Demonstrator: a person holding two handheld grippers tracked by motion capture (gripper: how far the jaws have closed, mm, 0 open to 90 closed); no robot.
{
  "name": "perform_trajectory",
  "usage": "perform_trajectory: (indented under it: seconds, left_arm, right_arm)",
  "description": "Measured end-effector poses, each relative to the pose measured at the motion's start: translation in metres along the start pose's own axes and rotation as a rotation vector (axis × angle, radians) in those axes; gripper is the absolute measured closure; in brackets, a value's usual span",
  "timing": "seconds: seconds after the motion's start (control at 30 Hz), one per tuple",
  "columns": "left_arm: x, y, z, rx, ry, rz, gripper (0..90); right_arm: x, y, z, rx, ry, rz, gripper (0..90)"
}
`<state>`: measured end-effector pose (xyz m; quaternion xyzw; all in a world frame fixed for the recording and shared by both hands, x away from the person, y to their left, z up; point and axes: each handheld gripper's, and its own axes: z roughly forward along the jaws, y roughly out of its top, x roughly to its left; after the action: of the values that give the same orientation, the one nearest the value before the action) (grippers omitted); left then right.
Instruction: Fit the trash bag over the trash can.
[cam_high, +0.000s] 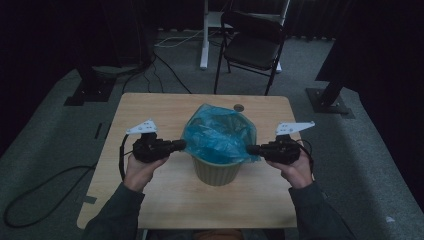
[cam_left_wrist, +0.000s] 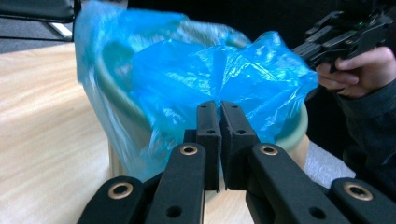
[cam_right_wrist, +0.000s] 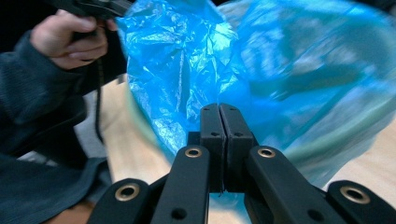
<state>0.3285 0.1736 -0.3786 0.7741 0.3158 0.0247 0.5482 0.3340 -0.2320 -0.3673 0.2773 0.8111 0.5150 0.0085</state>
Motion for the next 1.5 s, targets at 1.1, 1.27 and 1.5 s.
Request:
perform_trajectory:
  seconds: [1.1, 1.27, 1.5]
  left_arm:
    - [0.004, -0.046, 0.044, 0.158, 0.037, 0.038, 89.2]
    - [0.008, -0.049, 0.05, 0.178, 0.05, 0.025, 89.2]
    - [0.012, -0.05, 0.045, 0.171, 0.064, 0.01, 89.0]
  right_arm:
    - [0.0, -0.04, 0.027, 0.142, 0.098, 0.007, 89.9]
    - [0.001, -0.039, 0.032, 0.167, 0.085, -0.008, 89.8]
    - [-0.005, -0.042, 0.034, 0.182, 0.079, 0.011, 89.9]
